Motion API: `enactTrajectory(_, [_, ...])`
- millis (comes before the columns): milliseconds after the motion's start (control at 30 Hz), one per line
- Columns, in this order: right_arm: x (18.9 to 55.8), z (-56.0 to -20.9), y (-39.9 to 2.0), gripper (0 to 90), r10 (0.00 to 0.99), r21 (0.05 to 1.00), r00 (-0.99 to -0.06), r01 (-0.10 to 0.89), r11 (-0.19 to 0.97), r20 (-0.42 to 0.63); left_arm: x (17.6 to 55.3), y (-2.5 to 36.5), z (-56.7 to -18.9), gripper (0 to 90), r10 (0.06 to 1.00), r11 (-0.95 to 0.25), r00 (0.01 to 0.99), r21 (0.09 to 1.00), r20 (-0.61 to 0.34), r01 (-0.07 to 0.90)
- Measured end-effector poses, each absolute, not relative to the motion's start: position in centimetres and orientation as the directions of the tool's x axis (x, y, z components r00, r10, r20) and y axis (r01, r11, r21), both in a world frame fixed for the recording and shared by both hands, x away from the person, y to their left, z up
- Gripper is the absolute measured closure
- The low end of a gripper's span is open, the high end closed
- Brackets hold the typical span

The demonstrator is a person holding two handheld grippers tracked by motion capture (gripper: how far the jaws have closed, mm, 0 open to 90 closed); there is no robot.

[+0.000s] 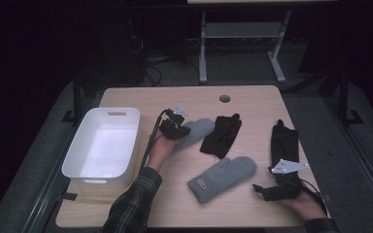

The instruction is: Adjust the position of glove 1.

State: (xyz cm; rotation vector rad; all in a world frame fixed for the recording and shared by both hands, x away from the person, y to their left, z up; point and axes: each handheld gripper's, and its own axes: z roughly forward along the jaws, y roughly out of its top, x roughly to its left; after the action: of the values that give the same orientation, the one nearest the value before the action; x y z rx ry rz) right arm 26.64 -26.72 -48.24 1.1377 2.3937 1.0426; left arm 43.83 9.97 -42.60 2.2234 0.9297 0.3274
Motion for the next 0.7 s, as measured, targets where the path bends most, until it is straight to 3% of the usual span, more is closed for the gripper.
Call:
enactTrajectory(100, [26.6, -48.2, -26.7, 9.5, 0.762, 0.719, -0.646, 0.549, 0.427, 0.041, 44.3, 10.5, -42.5, 60.4, 0.689, -0.514, 0.725, 0.689, -0.023, 0.510])
enactTrajectory(133, [26.6, -48.2, -26.7, 9.5, 0.762, 0.719, -0.646, 0.549, 0.427, 0.041, 44.5, 10.7, -42.5, 60.4, 0.684, -0.515, 0.729, 0.690, -0.027, 0.508])
enactTrajectory(167, [26.6, -48.2, -26.7, 9.2, 0.763, 0.718, -0.645, 0.551, 0.425, 0.044, 44.7, 10.9, -42.5, 50.2, 0.679, -0.515, 0.733, 0.692, -0.030, 0.506])
enactTrajectory(233, [26.7, -48.2, -26.7, 9.2, 0.762, 0.719, -0.646, 0.549, 0.426, 0.042, 45.2, 11.3, -42.6, 45.8, 0.668, -0.520, 0.743, 0.688, -0.042, 0.506])
enactTrajectory(333, [26.6, -48.2, -26.7, 9.2, 0.762, 0.719, -0.646, 0.550, 0.426, 0.042, 45.6, 11.4, -42.9, 32.2, 0.649, -0.524, 0.758, 0.690, -0.057, 0.500])
enactTrajectory(700, [26.7, -48.3, -26.7, 9.0, 0.762, 0.719, -0.647, 0.549, 0.427, 0.042, 46.5, 11.0, -45.5, 24.6, 0.628, -0.557, 0.773, 0.641, -0.091, 0.527])
